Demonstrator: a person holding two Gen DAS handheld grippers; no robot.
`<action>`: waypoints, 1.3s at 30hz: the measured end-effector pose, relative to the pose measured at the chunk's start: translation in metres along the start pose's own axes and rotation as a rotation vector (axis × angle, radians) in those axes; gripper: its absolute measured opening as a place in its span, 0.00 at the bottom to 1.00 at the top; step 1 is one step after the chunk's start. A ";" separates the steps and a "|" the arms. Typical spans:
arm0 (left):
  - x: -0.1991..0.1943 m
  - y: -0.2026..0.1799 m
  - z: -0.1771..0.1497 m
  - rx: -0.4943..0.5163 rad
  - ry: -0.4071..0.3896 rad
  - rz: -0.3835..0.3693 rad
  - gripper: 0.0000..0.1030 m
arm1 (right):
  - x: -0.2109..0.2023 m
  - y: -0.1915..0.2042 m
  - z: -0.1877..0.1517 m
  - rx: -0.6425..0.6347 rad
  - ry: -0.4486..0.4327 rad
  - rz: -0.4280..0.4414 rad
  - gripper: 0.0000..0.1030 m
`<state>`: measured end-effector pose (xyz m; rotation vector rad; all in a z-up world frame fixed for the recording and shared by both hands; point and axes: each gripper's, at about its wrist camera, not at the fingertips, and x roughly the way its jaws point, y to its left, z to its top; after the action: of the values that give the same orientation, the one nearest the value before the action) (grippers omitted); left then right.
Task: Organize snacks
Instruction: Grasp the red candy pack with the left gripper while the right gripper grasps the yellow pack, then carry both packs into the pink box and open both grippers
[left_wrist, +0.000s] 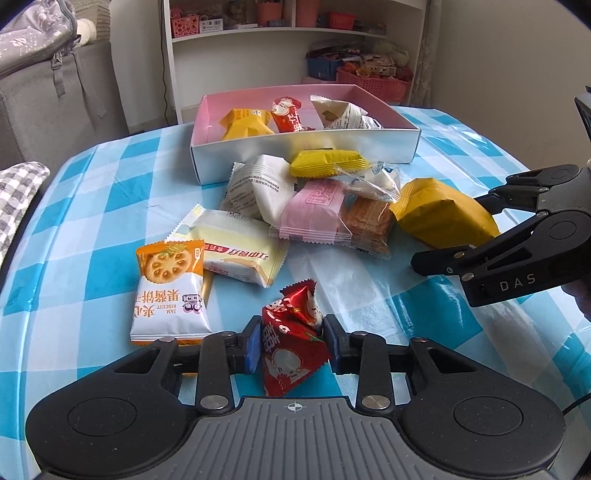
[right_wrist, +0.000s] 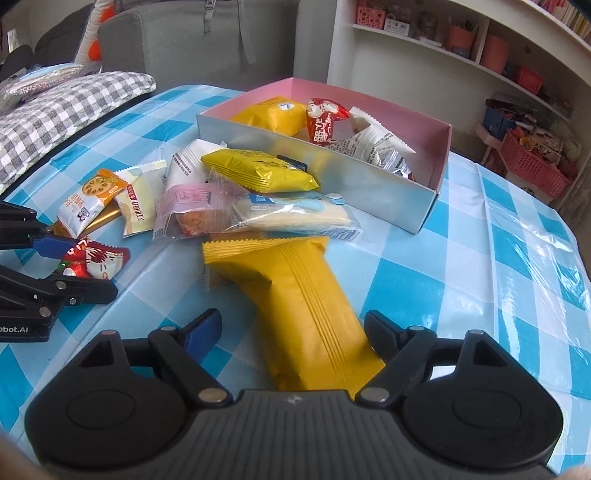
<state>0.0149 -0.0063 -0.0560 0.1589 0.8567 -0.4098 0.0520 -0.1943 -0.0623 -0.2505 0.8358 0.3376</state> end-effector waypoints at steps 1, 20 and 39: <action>0.000 0.000 0.000 -0.002 0.002 -0.002 0.30 | -0.001 0.000 0.000 0.000 -0.002 0.002 0.64; -0.025 0.007 0.016 -0.056 -0.016 -0.017 0.27 | -0.031 0.007 0.012 0.042 -0.003 0.036 0.36; -0.045 0.014 0.070 -0.200 -0.124 -0.062 0.27 | -0.058 -0.019 0.046 0.223 -0.122 0.004 0.36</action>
<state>0.0438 -0.0015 0.0231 -0.0773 0.7768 -0.3856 0.0546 -0.2071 0.0131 -0.0199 0.7467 0.2578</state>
